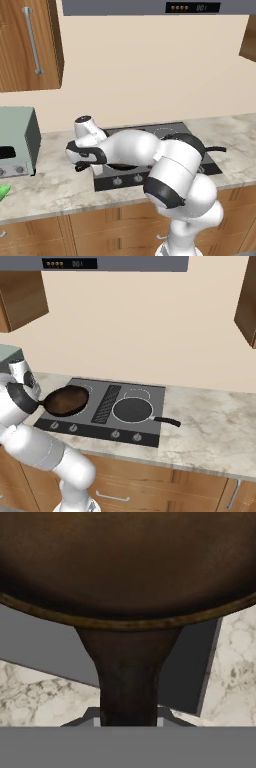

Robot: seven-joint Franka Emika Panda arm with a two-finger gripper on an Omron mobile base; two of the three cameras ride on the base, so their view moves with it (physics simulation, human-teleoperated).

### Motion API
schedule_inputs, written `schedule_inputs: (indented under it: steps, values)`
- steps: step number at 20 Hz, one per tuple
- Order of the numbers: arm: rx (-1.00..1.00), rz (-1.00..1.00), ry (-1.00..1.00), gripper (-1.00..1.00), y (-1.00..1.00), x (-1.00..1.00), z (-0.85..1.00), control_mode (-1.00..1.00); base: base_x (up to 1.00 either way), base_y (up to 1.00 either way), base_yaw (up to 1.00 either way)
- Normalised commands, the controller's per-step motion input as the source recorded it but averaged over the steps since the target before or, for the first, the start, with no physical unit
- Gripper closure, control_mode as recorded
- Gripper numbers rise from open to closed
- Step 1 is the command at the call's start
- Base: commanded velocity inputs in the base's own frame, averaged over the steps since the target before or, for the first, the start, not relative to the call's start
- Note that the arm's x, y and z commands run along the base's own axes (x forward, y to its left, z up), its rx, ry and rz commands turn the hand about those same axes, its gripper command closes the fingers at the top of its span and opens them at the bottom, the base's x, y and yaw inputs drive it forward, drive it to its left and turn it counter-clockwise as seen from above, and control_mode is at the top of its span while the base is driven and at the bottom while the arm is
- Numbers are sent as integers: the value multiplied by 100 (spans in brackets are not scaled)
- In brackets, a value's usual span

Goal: Place both pans onto different burners. Then place the corn and the steak on different pans.

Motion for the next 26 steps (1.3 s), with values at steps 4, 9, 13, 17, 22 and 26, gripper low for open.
schedule_inputs:
  steps: [4,9,13,17,22,26]
  values:
    - [0,-1,1,100,0,16,-10,-100,0,0,0]
    - [0,-1,0,100,0,27,-11,-100,0,0,0]
    - [0,0,0,100,1,28,-10,-100,0,0,0]
    - [-1,-1,0,100,9,30,-9,-100,0,0,0]
    - [-2,-1,0,100,17,35,-9,-100,0,0,0]
    - [-2,-3,0,100,18,40,-3,-100,0,0,0]
